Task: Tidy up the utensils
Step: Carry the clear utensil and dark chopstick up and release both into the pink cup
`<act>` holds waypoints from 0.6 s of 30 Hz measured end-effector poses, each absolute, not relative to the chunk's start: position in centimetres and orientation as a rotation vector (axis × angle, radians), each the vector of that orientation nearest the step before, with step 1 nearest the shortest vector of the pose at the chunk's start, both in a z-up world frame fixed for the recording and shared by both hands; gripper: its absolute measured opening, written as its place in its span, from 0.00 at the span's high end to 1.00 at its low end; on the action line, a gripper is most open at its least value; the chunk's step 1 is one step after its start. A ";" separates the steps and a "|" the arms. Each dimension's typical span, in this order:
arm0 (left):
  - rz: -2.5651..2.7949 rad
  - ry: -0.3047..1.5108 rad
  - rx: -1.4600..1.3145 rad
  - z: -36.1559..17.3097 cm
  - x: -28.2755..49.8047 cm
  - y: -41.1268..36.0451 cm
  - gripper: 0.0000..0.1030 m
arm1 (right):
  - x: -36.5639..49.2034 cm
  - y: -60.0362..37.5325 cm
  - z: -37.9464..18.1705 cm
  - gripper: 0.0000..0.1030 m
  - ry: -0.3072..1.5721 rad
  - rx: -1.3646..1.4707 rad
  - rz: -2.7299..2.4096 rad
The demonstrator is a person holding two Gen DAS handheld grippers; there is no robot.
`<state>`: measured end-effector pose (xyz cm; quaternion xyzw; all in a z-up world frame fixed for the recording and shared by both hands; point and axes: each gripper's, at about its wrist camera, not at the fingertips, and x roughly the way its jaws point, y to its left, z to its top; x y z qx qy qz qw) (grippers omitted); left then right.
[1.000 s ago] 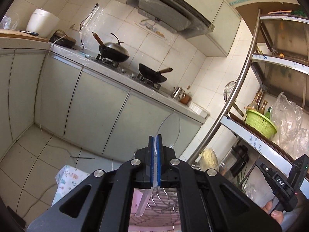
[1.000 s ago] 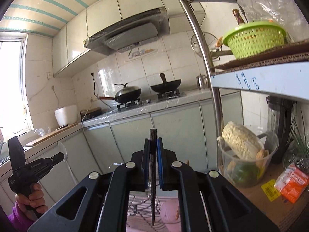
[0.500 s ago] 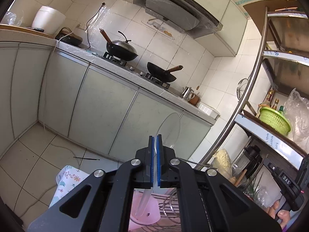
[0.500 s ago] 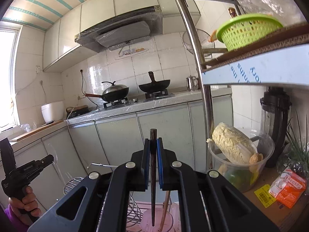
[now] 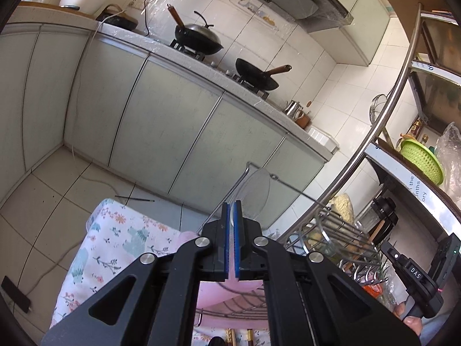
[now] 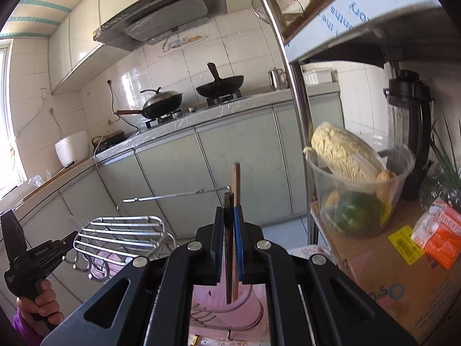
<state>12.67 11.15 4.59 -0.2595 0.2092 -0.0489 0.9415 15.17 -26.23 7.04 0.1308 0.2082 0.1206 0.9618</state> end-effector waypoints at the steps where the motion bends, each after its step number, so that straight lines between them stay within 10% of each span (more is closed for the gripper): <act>1: -0.100 0.434 -0.530 4.4 12.7 11.1 0.99 | 15.2 -26.2 6.8 0.94 0.429 0.267 0.245; 18: -0.072 0.521 -0.501 2.1 13.8 10.5 0.99 | 16.0 -26.0 4.4 0.93 0.514 0.270 0.239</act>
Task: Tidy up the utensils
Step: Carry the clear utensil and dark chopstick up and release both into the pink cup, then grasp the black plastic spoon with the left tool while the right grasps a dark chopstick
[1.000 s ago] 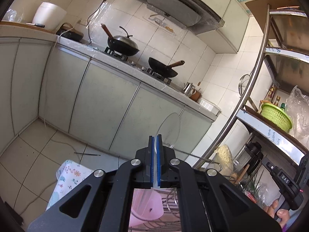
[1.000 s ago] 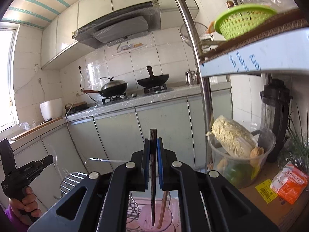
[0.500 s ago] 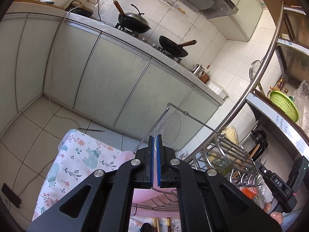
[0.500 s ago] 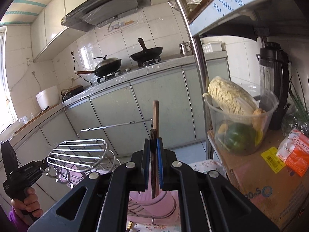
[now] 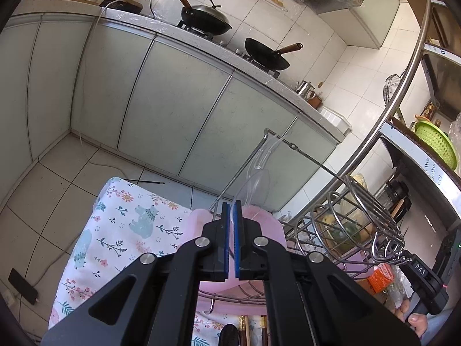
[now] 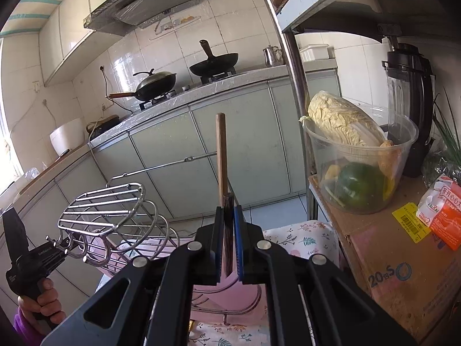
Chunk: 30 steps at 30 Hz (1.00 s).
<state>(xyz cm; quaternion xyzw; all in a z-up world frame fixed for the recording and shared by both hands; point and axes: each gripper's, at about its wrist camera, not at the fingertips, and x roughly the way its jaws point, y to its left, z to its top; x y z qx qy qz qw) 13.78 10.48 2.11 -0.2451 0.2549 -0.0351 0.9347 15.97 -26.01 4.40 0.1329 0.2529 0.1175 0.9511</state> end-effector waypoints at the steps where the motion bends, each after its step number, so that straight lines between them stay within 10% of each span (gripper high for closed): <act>1: -0.069 0.522 -0.498 2.1 13.8 10.4 0.99 | 16.0 -26.0 4.3 0.93 0.520 0.272 0.239; 5: -0.061 0.533 -0.490 2.3 13.9 10.4 0.96 | 16.3 -25.8 4.1 0.87 0.545 0.277 0.252; 10: -0.059 0.501 -0.499 3.1 13.0 10.8 0.70 | 15.8 -26.0 4.4 0.72 0.537 0.288 0.255; 30: -0.117 0.605 -0.435 2.5 7.7 8.7 0.69 | 9.7 -25.4 2.7 0.72 0.590 0.317 0.306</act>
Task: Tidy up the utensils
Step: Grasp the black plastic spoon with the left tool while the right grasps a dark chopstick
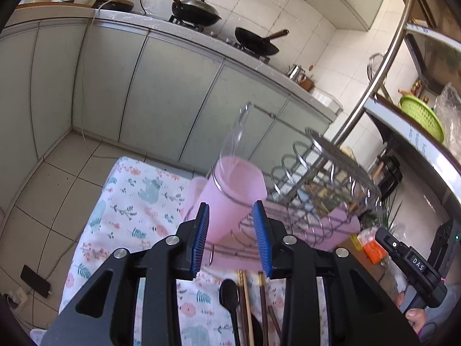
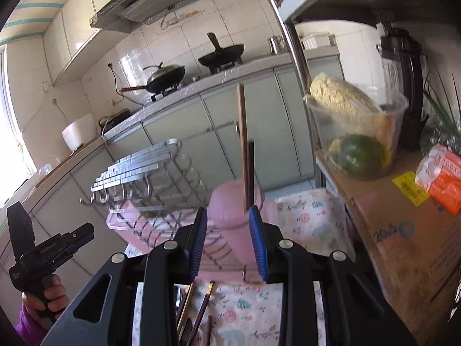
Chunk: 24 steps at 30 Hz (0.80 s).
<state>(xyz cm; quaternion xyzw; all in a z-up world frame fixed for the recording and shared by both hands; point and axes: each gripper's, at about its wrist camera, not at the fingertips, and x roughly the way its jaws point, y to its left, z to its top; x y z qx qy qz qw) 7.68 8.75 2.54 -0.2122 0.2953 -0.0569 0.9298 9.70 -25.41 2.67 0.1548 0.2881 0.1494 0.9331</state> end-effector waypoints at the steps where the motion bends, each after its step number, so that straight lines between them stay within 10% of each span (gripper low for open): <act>1: -0.124 0.620 -0.428 2.3 7.6 8.5 0.69 | 9.6 -25.3 2.1 0.72 0.610 0.313 0.308; 24: -0.245 1.213 -0.400 -9.0 9.7 2.3 0.86 | 8.3 -21.6 -10.2 0.72 1.080 0.398 0.477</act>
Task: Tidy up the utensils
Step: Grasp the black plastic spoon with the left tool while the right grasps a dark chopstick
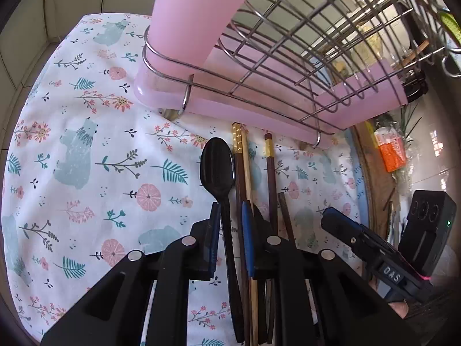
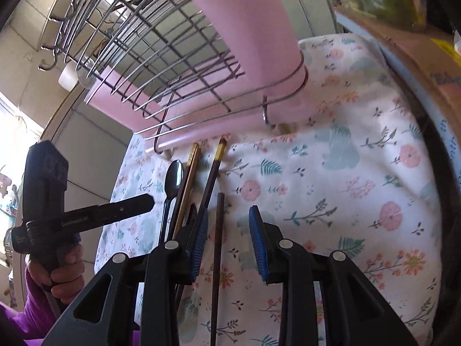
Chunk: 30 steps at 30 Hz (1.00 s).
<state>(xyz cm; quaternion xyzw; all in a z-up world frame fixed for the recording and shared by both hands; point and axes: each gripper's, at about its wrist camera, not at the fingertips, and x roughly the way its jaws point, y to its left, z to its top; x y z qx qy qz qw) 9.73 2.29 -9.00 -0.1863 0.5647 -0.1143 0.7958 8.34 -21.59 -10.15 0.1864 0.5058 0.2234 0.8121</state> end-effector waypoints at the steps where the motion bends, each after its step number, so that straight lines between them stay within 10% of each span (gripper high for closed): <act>1: -0.239 1.217 -0.388 -9.1 10.0 2.0 0.86 | 8.4 -21.6 -10.1 0.72 1.083 0.399 0.479; 30: -0.156 1.208 -0.354 -9.8 10.6 2.8 0.89 | 12.2 -19.0 -11.2 0.74 1.230 0.350 0.514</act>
